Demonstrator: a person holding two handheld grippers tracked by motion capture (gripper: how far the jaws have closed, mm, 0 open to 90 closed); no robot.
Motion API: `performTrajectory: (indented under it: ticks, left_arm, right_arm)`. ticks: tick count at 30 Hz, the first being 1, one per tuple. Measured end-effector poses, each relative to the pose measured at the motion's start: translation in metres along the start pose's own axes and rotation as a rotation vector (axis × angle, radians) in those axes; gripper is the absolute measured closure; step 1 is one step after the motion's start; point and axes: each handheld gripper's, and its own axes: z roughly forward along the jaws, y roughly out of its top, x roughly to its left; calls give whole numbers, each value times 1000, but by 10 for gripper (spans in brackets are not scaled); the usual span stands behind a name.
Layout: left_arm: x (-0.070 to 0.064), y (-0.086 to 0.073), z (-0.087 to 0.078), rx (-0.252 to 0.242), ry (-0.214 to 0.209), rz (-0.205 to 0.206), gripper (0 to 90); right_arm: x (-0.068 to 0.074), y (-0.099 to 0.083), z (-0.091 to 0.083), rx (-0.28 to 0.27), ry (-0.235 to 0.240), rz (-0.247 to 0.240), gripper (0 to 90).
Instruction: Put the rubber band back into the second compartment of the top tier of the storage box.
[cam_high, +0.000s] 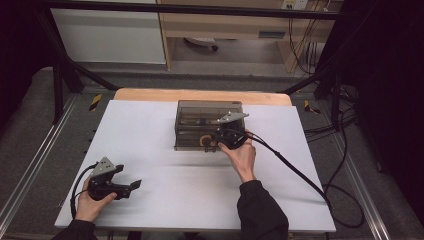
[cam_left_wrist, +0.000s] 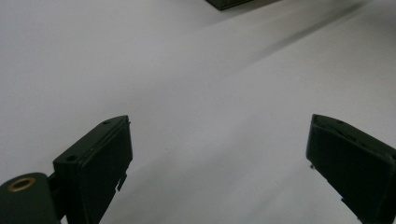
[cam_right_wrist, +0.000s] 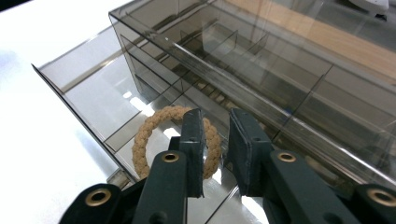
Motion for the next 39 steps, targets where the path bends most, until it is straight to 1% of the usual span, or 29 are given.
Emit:
performTrajectory:
  ticks: [4, 6, 7, 8, 9, 10, 11, 14, 15, 16, 17, 18, 19, 22, 27, 28, 29, 32, 37, 39]
  left_arm:
    - [0, 0, 0, 1, 0, 0, 66]
    - [0, 0, 0, 0, 0, -1, 66]
    - [0, 0, 0, 0, 1, -1, 66]
    - [0, 0, 0, 0, 1, -1, 66]
    - [0, 0, 0, 0, 0, -1, 66]
    - [0, 0, 0, 0, 1, -1, 66]
    - [0, 0, 0, 0, 1, -1, 66]
    - [0, 0, 0, 1, 0, -2, 66]
    - [0, 0, 0, 1, 0, -2, 65]
    - [0, 0, 0, 1, 0, -2, 65]
    - [0, 0, 0, 1, 0, -2, 66]
    - [0, 0, 0, 2, 0, -3, 66]
    - [0, 0, 0, 3, 0, -3, 66]
    - [0, 0, 0, 3, 0, -3, 66]
    - [0, 0, 1, 4, 0, -2, 65]
    - [0, 0, 1, 5, 0, -3, 65]
    - [0, 0, 1, 4, 0, -3, 65]
    - [0, 0, 1, 5, 0, -3, 65]
    - [0, 0, 1, 6, -2, -2, 65]
    - [0, 0, 1, 6, -3, -2, 65]
  right_arm:
    - [0, 2, -6, -15, 3, 3, 713]
    - [0, 3, -9, -25, 3, 6, 674]
    - [0, 4, -13, -32, 8, 4, 632]
    - [0, 4, -13, -32, 8, 4, 632]
    - [0, 5, -16, -38, 6, 3, 569]
    - [0, 5, -18, -42, 1, 4, 534]
    - [0, 5, -18, -42, 1, 4, 534]
    - [-2, 5, -23, -47, 1, 8, 423]
    - [-3, 5, -27, -52, 4, 14, 376]
    - [-3, 5, -27, -52, 4, 14, 376]
    - [-5, 4, -32, -71, 10, 24, 329]
    - [-5, 4, -32, -71, 10, 24, 329]
    - [-6, 4, -34, -79, 9, 28, 308]
    - [-9, 2, -42, -86, 3, 36, 244]
    - [-16, -3, -53, -92, 8, 56, 153]
    - [-18, -5, -58, -97, 10, 64, 118]
    - [-18, -5, -58, -97, 10, 64, 118]
    - [-20, -11, -65, -100, 14, 72, 78]
    - [-26, -23, -75, -118, 16, 78, 41]
    - [-28, -28, -79, -125, 18, 87, 34]
